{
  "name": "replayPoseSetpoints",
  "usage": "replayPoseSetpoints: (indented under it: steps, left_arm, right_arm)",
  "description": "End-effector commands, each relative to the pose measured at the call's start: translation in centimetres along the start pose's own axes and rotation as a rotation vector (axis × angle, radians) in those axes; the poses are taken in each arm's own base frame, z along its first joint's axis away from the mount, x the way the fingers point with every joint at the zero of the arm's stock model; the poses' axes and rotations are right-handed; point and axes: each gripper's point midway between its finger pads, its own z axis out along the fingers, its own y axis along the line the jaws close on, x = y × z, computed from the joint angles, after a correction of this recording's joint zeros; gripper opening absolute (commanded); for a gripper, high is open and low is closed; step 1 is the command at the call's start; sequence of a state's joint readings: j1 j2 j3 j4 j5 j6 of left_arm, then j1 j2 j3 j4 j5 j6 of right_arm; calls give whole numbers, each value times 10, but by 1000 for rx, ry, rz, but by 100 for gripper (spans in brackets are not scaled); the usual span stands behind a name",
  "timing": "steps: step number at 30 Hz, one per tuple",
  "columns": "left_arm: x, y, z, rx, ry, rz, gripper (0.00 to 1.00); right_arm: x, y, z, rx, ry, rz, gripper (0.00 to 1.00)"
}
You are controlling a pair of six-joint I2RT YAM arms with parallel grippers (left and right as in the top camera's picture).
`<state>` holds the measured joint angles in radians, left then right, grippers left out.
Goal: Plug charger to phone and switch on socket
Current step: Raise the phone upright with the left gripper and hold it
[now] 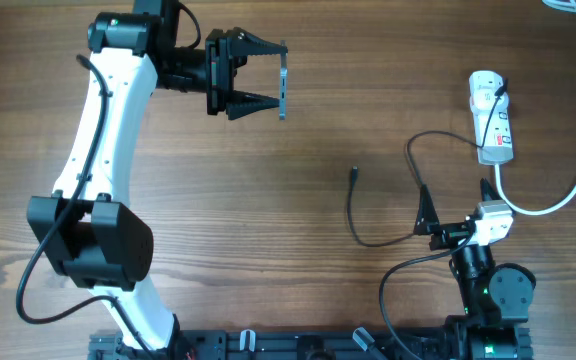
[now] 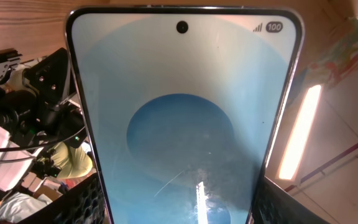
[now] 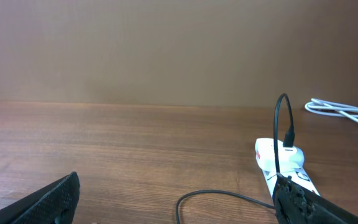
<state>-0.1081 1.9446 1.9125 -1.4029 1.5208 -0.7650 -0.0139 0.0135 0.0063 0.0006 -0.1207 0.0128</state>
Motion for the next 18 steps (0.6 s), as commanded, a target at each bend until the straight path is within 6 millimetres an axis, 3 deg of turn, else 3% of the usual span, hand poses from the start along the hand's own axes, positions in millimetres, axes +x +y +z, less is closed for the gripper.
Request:
replayPoseSetpoints:
  steps: [1,11,18]
  left_arm:
    - [26,-16,-3,42,36,65,66]
    - [26,-17,-3,42,36,65,66]
    - [17,-9,-3,-2,-14,170,66]
  right_arm:
    - [-2,-1,0,11,-9,-11,100]
    - [-2,-1,0,11,-9,-11,100]
    - [-2,-1,0,11,-9,-11,100]
